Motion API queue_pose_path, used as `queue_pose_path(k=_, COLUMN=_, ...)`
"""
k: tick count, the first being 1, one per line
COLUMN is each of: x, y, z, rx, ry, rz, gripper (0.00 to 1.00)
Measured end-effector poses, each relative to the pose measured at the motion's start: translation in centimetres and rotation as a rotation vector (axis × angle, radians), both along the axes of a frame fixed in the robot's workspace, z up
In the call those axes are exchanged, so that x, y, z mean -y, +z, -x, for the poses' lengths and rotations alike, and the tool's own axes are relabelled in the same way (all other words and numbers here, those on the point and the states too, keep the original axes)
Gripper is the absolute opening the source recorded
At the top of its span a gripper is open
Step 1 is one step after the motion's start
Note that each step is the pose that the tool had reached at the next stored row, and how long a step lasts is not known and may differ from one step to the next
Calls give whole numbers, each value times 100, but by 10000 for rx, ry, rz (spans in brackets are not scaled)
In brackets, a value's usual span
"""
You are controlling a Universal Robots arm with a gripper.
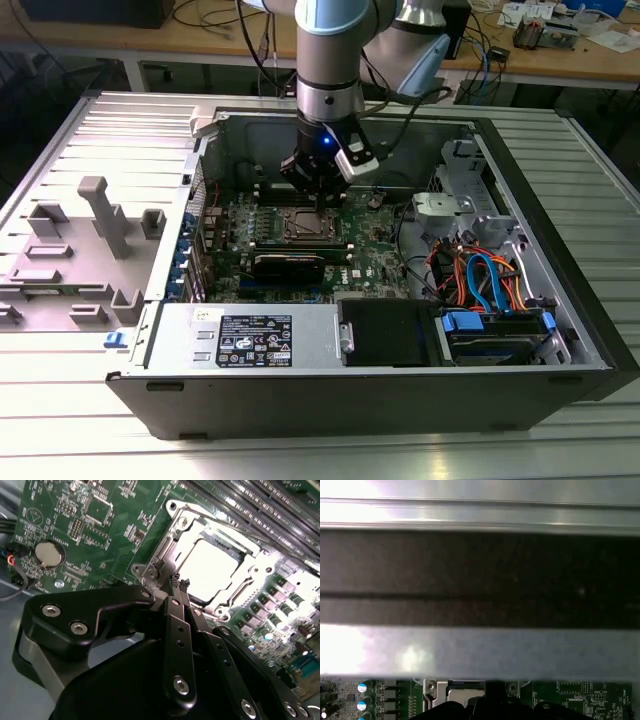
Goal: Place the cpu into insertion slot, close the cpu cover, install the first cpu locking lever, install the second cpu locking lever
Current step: 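Install the second cpu locking lever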
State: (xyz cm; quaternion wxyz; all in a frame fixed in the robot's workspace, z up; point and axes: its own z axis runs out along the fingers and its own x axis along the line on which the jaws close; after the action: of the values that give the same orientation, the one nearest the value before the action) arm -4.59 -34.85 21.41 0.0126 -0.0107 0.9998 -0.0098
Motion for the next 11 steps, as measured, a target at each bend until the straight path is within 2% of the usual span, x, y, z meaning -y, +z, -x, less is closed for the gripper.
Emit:
queue_pose_path(k=2, x=4, y=6, z=0, rx=-2, ry=0, rz=5, gripper=11)
queue_pose_path(k=8, x=13, y=88, z=-6, rx=-1, ry=1, rz=12, gripper=11)
queue_pose_path(k=10, x=38, y=92, z=-6, rx=-1, ry=0, rz=14, gripper=11)
queue_pose_path(k=11, x=80, y=92, z=-6, rx=-1, ry=0, rz=15, gripper=11)
